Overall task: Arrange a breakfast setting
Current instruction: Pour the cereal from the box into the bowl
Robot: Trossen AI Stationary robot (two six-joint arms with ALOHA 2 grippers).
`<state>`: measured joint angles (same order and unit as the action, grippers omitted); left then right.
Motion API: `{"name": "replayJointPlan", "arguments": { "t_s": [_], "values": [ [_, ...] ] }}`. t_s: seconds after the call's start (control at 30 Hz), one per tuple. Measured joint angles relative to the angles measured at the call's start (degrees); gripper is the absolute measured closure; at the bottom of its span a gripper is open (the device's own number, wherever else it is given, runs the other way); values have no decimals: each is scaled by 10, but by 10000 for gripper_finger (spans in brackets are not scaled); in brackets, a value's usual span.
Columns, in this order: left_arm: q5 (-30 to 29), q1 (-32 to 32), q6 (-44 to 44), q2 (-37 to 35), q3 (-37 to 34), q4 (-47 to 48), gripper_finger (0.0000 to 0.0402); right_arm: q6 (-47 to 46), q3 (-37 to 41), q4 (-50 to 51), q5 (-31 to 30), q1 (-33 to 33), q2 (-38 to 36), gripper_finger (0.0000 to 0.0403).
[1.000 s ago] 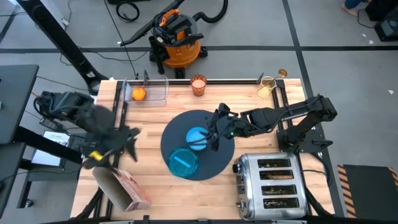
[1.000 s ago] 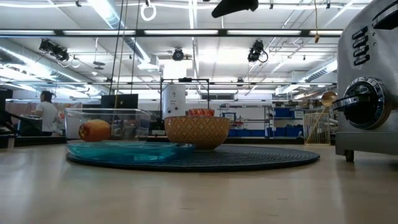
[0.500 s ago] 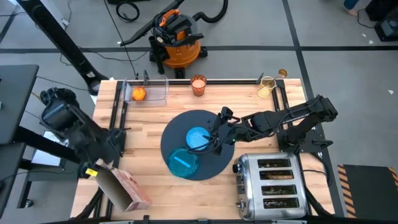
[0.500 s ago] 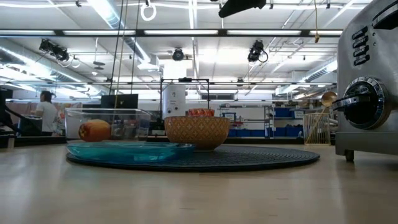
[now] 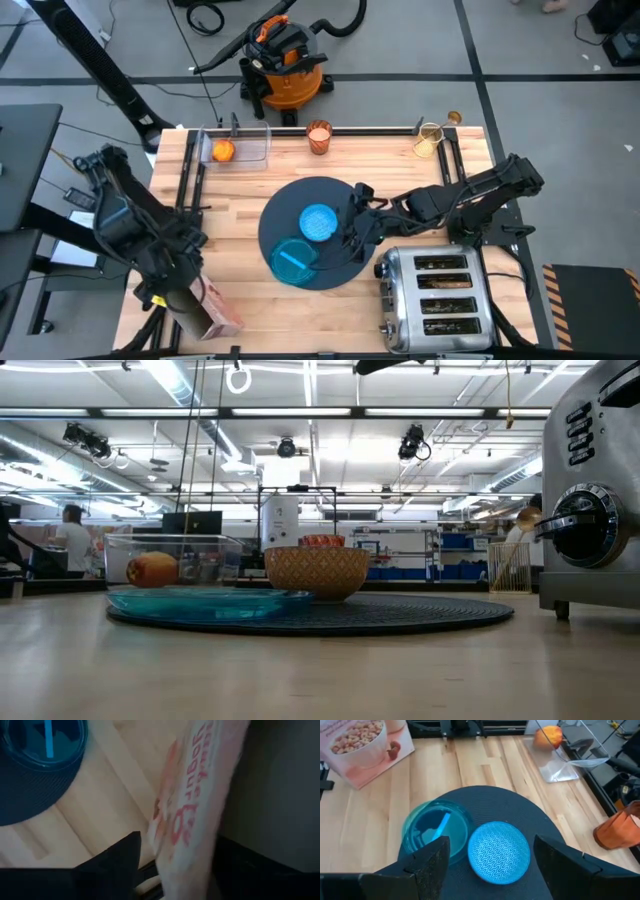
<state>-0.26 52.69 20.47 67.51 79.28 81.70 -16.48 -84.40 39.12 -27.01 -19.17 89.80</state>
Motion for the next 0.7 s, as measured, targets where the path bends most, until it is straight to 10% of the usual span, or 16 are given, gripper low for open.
{"name": "replayJointPlan", "arguments": {
  "t_s": [0.47, 0.7],
  "values": [
    [1, 0, -93, 7, -24, -54, 388, 3, 0, -9, -16, 1, 0, 128],
    [2, 0, -53, -5, -20, -49, 396, 22, 0, -64, -22, 5, 0, 117]
  ]
}}
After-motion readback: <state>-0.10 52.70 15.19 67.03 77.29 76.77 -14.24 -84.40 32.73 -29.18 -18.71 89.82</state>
